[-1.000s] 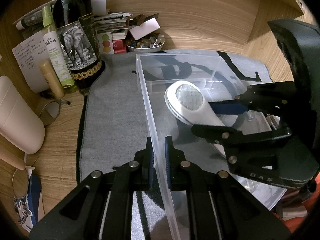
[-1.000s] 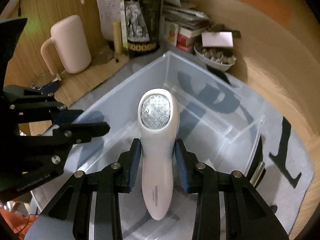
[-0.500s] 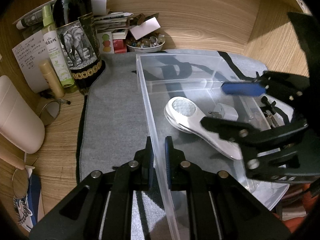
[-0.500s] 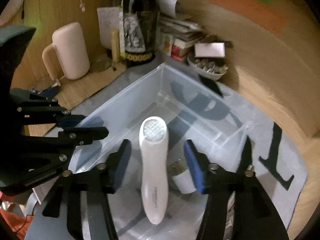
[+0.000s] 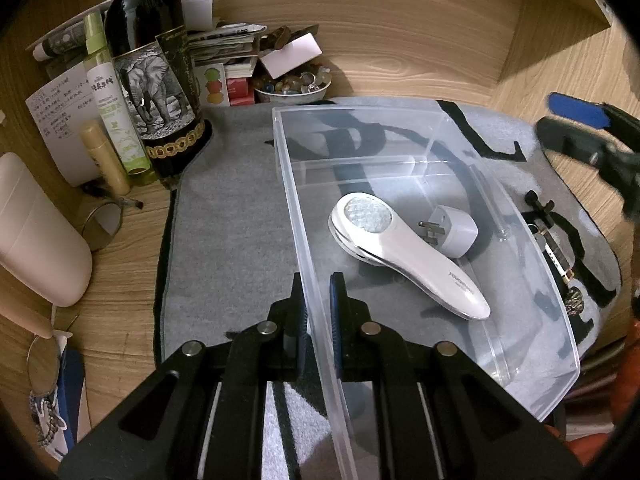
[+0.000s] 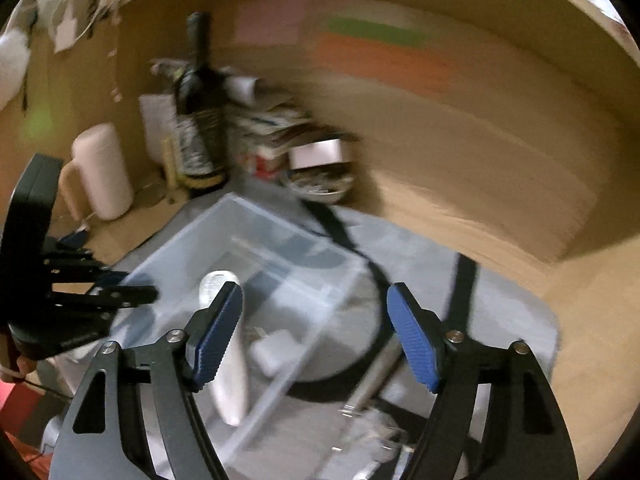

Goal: Organize rigid objects
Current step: 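Move the right gripper to the black microphone and grasp it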

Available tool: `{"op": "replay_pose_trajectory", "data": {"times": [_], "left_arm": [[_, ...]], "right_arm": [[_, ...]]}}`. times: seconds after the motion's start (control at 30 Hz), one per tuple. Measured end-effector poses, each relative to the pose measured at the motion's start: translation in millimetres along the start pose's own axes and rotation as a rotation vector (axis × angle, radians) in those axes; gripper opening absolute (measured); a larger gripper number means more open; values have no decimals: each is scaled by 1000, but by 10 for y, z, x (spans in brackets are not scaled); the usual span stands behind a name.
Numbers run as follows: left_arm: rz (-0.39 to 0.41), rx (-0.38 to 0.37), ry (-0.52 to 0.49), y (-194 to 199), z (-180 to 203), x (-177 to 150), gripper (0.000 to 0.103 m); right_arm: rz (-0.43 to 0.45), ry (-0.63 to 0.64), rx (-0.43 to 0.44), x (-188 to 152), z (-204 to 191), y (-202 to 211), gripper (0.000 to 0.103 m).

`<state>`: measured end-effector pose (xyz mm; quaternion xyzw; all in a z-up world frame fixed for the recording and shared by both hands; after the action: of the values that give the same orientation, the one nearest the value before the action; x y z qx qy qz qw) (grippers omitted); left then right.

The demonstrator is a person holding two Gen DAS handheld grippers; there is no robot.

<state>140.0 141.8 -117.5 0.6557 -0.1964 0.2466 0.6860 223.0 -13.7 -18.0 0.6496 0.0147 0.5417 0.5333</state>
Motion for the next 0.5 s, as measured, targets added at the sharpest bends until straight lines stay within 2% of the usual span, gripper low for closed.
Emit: {"op": "replay_pose_trajectory", "data": {"times": [0.27, 0.5], "left_arm": [[-1, 0, 0, 0, -9, 1, 10], [-5, 7, 4, 14, -36, -31, 10]], "right_arm": [[-2, -135, -137, -233, 735, 204, 72], [-97, -235, -188, -626, 1147, 24, 72]]}}
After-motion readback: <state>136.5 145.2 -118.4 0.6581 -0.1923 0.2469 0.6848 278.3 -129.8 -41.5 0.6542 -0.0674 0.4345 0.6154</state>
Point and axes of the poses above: each gripper's, at about its wrist camera, not at the fingertips, and y roughly against the way its jaws point, z to its right, x to its top, the point moved 3 cm from there along -y, roughly the way its jaws point
